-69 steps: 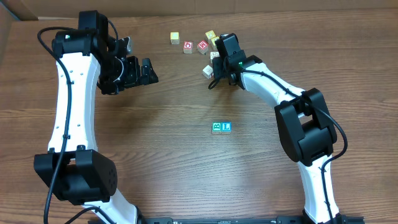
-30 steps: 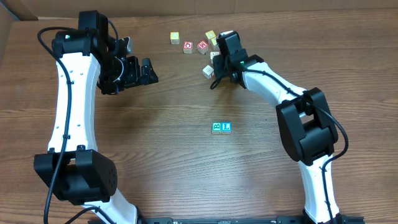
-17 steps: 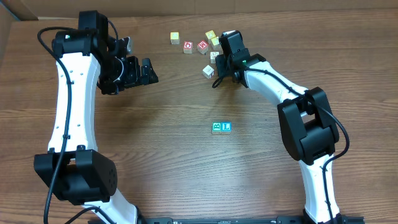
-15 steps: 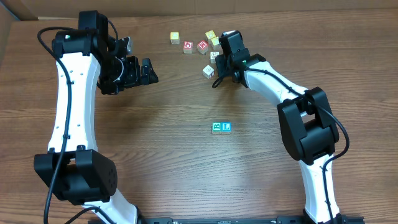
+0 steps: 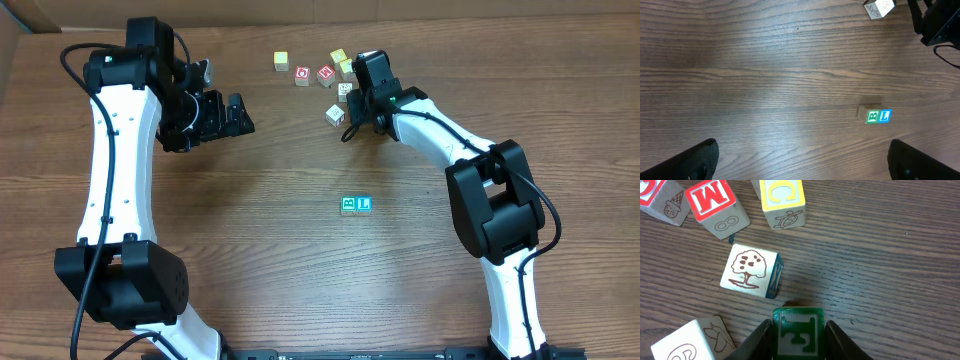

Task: Flip 5 blocks
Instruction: 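Lower the right gripper onto the green-letter block and grasp it, then carry the green block to the front beside the B and L blocks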

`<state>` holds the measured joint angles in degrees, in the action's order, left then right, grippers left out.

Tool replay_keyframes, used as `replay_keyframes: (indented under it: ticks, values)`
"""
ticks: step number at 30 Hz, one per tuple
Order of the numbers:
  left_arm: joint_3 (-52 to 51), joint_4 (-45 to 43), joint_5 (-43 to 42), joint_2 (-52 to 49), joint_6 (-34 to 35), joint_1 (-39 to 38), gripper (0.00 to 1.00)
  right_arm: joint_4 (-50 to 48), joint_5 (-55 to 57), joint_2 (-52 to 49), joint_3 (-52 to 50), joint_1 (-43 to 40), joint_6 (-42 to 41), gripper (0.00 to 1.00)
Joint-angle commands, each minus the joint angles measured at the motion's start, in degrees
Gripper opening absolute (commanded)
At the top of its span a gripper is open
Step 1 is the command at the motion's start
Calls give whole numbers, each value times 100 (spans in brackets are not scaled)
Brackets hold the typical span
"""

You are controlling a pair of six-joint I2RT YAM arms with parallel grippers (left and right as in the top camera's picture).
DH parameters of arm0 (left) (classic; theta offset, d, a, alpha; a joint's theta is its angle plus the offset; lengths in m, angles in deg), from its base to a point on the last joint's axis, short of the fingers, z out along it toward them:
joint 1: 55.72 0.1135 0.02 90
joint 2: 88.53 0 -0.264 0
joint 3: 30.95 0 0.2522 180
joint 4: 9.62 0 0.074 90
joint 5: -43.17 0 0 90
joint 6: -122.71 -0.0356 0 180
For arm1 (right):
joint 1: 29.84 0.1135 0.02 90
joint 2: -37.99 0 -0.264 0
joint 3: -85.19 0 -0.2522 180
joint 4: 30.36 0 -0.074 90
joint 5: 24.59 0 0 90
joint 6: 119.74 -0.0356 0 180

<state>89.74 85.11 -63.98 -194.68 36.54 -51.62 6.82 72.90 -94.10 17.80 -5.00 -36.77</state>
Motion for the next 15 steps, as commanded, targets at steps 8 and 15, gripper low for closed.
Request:
replay_keyframes:
  ticks: [8,15]
  values:
    - [114,-22,22,-61,-63,-37,100,564,-28,999,66,11,11,29]
    - [114,-22,22,-61,-63,-37,100,1805,-1029,2203,66,245,-57,29]
